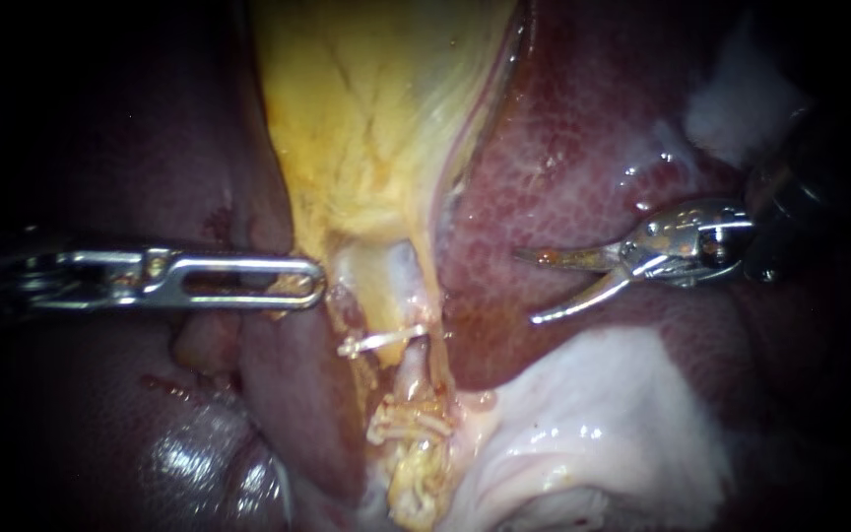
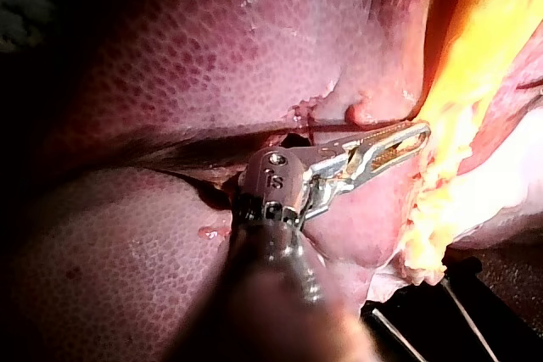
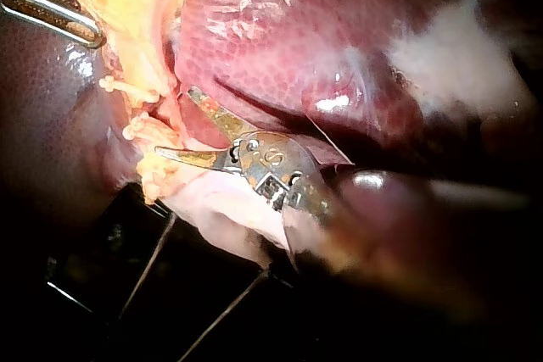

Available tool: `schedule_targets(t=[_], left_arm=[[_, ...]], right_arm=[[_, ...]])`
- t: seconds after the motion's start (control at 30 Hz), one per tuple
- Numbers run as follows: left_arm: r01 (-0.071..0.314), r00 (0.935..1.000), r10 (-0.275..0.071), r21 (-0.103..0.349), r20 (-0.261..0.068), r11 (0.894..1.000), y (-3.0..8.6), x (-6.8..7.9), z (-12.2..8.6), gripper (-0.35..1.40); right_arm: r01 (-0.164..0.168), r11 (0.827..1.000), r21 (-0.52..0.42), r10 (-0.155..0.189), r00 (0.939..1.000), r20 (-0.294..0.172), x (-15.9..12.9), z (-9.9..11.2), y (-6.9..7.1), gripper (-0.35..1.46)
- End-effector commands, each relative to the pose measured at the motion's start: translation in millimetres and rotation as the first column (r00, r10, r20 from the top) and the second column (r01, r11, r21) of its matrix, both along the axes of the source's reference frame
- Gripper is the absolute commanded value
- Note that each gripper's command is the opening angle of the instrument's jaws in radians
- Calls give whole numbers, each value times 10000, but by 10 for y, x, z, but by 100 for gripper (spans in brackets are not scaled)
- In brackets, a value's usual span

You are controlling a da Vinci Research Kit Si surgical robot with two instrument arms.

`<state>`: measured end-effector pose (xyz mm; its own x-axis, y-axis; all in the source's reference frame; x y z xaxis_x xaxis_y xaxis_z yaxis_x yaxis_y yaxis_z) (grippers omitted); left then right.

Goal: Go back from the cut left tube

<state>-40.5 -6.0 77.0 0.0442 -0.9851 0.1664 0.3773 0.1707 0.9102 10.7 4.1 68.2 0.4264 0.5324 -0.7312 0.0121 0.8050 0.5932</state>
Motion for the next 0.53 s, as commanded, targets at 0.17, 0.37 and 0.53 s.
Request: schedule_targets(t=[0.17,0.37,0.53], left_arm=[[-38,10000,38,7,47,10000,-1,-6,2,-35],[-43,10000,43,7,50,10000,-1,-4,2,-35],[-48,10000,48,7,53,10000,-1,-3,2,-35]], right_arm=[[21,10000,0,-21,10000,-13,0,0,0,145],[24,10000,-48,-24,10000,-55,0,-1,0,145],[91,10000,-6,-91,9999,-100,2,-3,-1,145]])
